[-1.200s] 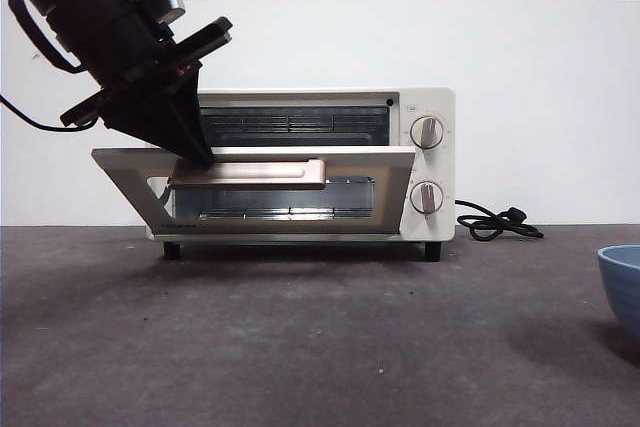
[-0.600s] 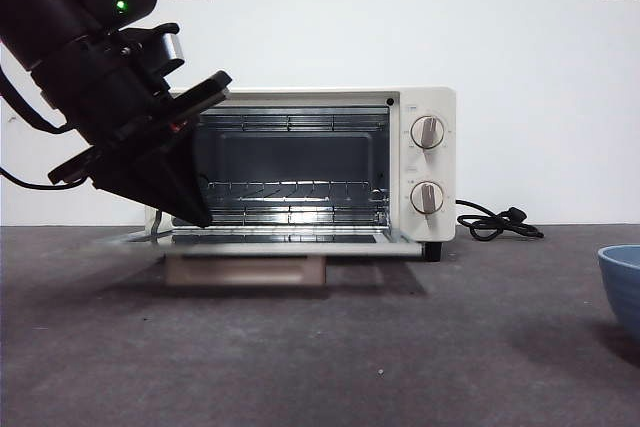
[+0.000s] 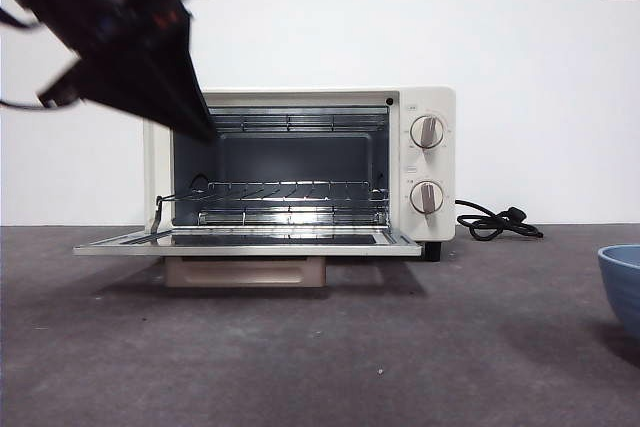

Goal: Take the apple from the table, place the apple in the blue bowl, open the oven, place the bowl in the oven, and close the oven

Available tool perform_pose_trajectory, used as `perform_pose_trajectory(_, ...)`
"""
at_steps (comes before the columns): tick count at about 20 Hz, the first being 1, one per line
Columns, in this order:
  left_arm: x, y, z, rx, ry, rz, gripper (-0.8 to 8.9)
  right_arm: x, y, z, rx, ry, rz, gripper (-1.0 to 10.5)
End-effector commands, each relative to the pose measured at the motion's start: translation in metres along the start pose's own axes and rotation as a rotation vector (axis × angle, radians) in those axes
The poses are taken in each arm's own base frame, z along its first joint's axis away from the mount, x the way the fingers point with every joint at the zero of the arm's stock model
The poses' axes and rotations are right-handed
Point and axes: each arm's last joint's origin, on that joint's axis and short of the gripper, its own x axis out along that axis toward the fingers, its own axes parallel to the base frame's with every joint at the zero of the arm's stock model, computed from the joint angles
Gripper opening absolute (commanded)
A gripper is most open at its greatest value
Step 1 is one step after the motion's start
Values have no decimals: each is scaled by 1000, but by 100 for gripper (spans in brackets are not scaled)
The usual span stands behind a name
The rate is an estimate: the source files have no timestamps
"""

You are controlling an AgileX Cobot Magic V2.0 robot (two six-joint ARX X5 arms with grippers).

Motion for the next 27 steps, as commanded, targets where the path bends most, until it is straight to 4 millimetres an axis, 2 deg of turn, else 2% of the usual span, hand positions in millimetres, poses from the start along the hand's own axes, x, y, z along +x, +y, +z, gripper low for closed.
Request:
perform_pose_trajectory(1, -19, -5, -7, 30, -1, -5, -6, 7, -4, 7, 0, 7, -51, 7)
perform_pose_trajectory(3, -36, -9, -13, 45, 11, -3, -6, 13, -9, 10, 7, 50, -64, 19)
perform_pose_trajectory(6, -55, -13, -23, 57, 32, 0, -6, 20, -16, 14, 20, 85, -81, 137)
perform_pose_trajectory(12, -78, -17, -38, 52, 73, 3, -5, 40, -27, 25, 46, 169, -100, 137)
perform_pose_trajectory(21, -96, -20, -46, 64, 45, -1, -5, 86, -31, 41, 31, 320, -84, 140)
perform_pose_trajectory(23, -97, -21, -47, 69, 42, -2, -5, 93, -32, 42, 32, 341, -85, 220)
perform_pose_trajectory(27, -97, -21, -47, 73, 41, -2, -5, 101, -33, 44, 34, 376, -85, 220)
